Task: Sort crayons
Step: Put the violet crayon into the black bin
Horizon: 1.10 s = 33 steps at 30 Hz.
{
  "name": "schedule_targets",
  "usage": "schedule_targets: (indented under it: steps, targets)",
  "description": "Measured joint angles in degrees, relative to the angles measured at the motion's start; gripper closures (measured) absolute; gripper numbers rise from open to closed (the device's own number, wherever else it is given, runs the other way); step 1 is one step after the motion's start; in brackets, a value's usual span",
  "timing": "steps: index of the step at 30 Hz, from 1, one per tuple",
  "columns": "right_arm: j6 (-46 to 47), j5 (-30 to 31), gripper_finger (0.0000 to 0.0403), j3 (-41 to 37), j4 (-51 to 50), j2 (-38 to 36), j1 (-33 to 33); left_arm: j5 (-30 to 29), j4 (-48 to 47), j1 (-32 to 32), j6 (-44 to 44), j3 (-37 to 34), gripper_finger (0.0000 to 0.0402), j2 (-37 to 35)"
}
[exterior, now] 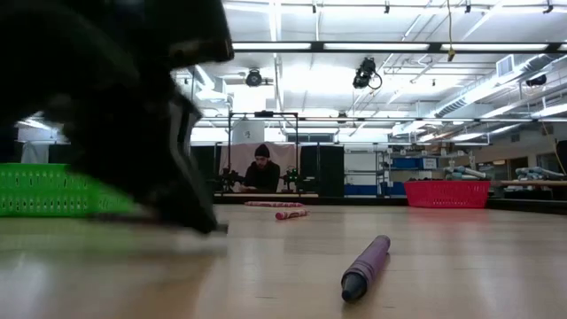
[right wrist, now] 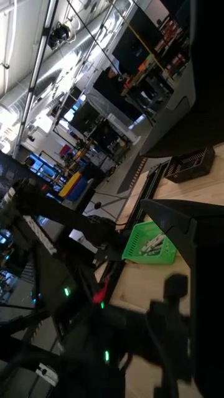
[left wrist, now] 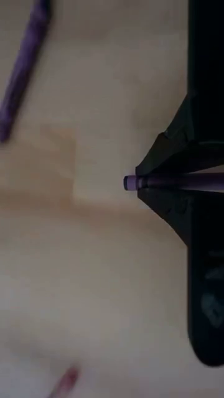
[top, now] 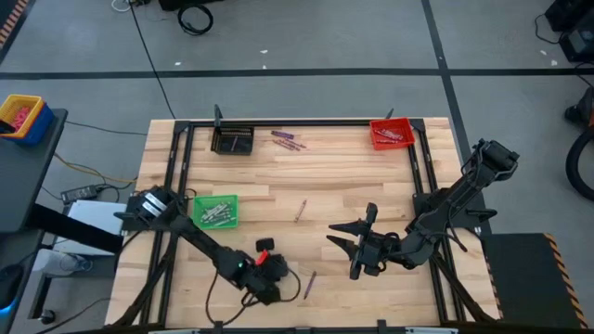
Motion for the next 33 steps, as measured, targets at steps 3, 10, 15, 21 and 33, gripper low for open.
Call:
schedule_targets:
  steps: [3, 10, 15, 21, 33]
  targets:
    - [0.0, 0.0, 0.0280, 0.0, 0.0, 0.0, 0.0, -0.8, -4.6, 2.7, 4.5, 0.1, 0.0362, -5.8]
    - [0.0, -0.2, 0.0280, 0.0, 0.0, 0.0, 0.0, -1.7, -21.0, 14.8, 20.7, 0.3, 0.0366, -19.1]
    - [0.0, -0.1, 0.0280, 0.0, -0.1, 0.0, 0.3, -1.9, -33.9, 29.6, 29.0, 0.3, 0.0366, -24.6]
    - [-0.7, 0.7, 0.0280, 0.0, -1.7, 0.0, 0.8, 1.1, -35.6, 49.7, 39.8, 0.3, 0.0366, -26.9]
    - [-3.3, 9.7, 0.0280, 0.0, -4.8, 0.0, 0.8, 21.2, -21.0, 75.3, 46.9, 0.4, 0.0366, -21.1]
